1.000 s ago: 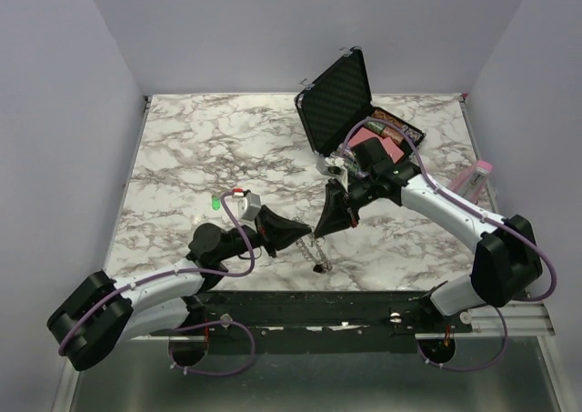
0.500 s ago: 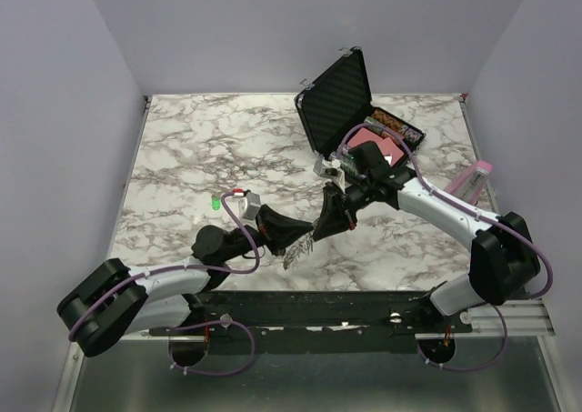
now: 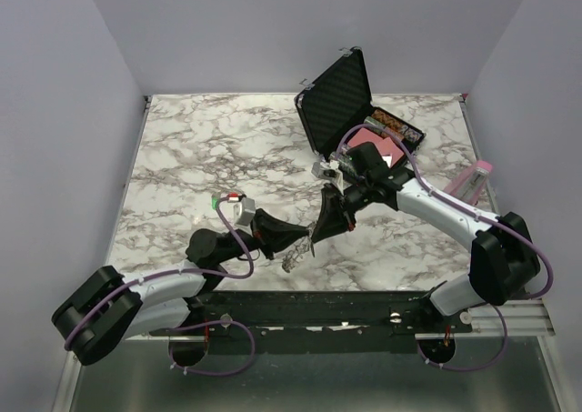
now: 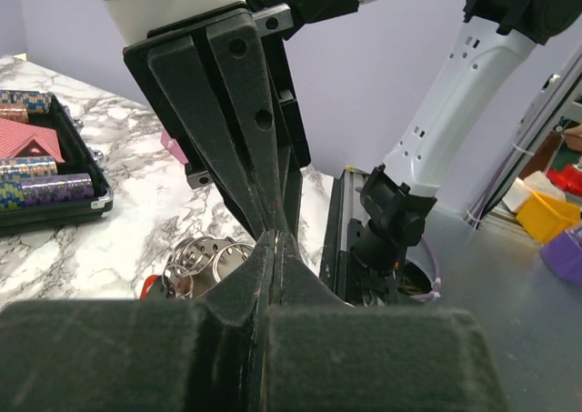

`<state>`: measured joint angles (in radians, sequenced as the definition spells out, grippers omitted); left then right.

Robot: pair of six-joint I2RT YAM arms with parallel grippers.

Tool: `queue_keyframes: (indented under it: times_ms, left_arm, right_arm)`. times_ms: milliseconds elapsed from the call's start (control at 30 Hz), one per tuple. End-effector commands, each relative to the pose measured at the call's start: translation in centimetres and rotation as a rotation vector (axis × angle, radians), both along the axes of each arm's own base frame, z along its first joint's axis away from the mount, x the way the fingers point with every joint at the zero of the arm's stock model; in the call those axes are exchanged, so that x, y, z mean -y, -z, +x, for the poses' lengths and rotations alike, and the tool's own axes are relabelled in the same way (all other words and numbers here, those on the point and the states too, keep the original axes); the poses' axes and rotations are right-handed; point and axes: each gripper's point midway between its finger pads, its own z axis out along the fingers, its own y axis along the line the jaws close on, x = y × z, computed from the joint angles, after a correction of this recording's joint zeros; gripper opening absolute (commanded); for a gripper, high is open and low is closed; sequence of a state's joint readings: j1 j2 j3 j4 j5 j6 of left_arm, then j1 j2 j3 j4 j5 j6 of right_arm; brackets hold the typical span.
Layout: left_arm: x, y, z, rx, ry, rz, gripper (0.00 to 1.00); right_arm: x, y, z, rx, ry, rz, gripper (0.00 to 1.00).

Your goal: Put the keys on the keyring

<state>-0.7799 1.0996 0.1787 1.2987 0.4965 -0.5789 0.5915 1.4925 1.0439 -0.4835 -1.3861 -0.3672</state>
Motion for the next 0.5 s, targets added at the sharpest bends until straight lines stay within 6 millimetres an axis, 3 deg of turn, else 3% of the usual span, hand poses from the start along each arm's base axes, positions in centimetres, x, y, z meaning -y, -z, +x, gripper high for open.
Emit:
queue_keyframes:
  times_ms: [0,467]
  left_arm:
    - [-1.7,-3.4,-2.3,0.237,0.043,-0.088,0.00]
    - [-0.8,-2.3,-2.4,0.313,0.149,0.090,0.00]
  right_arm:
    - [0.0,-1.3,-0.8,-0.011,-0.041,0.044,0.02]
    - [0.2,-2.5,-1.9,-0.134,-0.113,0.090,0.00]
